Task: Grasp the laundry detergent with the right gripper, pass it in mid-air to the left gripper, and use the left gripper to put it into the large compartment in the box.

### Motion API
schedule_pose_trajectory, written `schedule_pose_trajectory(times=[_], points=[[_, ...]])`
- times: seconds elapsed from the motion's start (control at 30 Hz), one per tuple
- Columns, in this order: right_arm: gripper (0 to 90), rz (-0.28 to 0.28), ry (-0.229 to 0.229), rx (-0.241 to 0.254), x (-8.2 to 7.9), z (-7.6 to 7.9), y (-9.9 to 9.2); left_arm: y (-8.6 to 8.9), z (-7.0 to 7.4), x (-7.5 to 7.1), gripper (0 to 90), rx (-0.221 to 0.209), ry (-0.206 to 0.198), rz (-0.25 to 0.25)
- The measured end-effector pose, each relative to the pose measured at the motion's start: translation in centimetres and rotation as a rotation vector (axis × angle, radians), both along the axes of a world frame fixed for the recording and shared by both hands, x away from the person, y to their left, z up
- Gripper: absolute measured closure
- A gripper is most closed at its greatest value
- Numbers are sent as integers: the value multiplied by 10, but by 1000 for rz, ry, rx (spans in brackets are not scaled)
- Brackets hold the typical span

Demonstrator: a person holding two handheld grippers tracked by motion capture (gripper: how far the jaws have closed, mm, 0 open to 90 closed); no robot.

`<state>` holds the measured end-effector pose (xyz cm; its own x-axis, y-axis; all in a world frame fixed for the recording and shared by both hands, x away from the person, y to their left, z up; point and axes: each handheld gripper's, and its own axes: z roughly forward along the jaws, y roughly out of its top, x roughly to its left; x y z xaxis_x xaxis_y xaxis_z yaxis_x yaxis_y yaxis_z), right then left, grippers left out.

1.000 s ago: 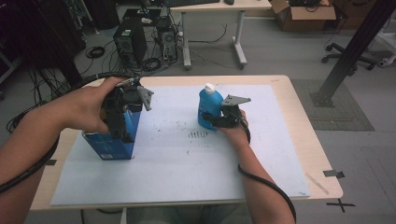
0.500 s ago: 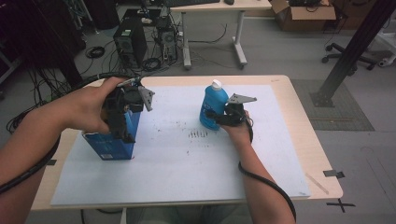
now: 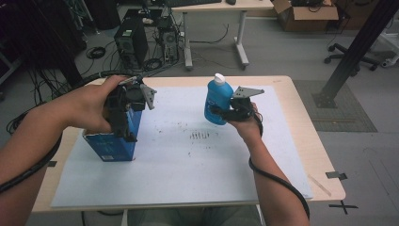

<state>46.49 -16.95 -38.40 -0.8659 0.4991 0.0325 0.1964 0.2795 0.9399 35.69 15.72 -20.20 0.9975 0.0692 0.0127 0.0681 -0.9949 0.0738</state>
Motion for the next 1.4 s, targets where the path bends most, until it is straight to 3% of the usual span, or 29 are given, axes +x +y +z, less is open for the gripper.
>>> schedule_pose_trajectory(times=[0.2,0.33,0.77,1.07,1.4], points=[[458,36,-6,-1,-5,17,-5,-1,3,4,1,15,4,3],[457,66,-30,-13,-13,37,-12,-3,10,7,1,13,1,3],[450,180,-74,-91,-39,77,-21,-6,12,13,2,21,10,14],[446,236,-84,-108,-57,91,-23,-10,13,13,1,20,11,10],[445,294,-88,-145,-79,94,-18,-11,10,17,2,12,22,19]])
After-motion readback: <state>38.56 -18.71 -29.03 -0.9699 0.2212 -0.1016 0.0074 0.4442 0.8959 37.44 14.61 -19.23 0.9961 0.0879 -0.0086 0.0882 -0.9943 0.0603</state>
